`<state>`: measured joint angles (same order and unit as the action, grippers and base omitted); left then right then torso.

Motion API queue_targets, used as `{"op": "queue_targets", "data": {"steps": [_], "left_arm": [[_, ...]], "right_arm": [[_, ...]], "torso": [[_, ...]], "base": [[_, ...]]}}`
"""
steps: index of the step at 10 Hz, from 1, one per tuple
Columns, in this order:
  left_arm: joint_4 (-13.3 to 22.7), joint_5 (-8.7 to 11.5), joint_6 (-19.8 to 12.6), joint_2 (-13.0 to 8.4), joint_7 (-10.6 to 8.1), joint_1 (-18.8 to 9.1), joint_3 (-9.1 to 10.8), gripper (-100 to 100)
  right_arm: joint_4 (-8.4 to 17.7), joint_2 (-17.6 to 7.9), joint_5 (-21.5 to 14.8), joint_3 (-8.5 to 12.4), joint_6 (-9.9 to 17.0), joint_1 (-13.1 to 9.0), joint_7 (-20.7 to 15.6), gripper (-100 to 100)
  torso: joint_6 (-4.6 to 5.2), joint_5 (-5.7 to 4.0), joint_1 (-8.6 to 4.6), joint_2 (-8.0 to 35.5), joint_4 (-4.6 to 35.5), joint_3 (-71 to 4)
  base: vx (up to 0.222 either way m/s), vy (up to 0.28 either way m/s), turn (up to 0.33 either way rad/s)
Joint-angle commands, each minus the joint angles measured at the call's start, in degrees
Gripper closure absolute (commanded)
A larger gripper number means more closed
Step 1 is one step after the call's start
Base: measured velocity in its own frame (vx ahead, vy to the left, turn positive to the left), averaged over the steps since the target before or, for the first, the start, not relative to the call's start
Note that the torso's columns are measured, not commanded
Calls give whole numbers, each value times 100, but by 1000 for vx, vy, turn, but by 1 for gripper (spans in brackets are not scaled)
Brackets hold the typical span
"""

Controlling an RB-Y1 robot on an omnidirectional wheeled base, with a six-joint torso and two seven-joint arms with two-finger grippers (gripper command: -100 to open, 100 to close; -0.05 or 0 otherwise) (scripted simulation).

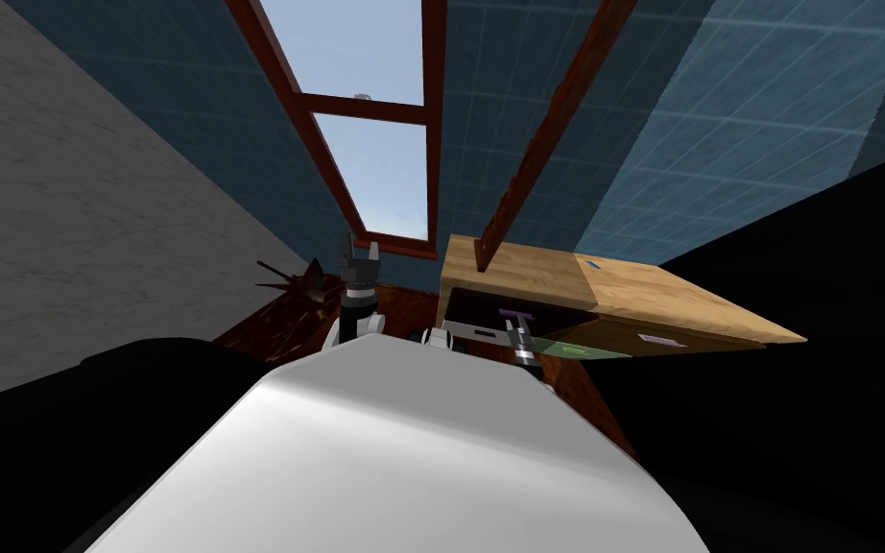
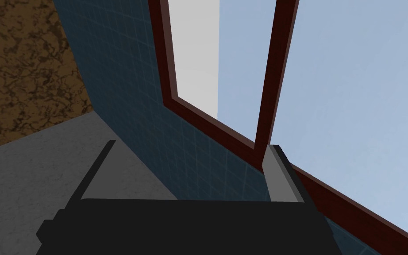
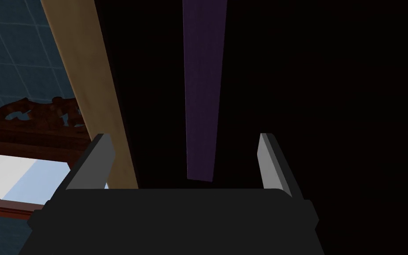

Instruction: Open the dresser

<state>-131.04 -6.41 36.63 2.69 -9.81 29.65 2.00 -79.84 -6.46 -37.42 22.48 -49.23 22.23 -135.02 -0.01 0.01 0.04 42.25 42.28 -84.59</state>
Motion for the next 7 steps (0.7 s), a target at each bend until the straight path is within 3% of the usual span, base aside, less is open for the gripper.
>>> {"op": "queue_targets", "data": {"steps": [1,4,7], "left_arm": [[0,0,0,0,0,0,0,0],[0,0,0,0,0,0,0,0],[0,0,0,0,0,1,1,0]], "right_arm": [[158,404,-133,62,-33,0,-416,-100],[260,844,-188,98,-66,-6,-598,-100],[105,679,-205,91,133,-55,-422,-100]], "torso": [[1,1,0,1,0,0],[1,-2,-9,7,2,4],[0,-1,-6,-9,-2,-5]], "base": [[10,47,53],[2,27,31],[40,18,12]]}}
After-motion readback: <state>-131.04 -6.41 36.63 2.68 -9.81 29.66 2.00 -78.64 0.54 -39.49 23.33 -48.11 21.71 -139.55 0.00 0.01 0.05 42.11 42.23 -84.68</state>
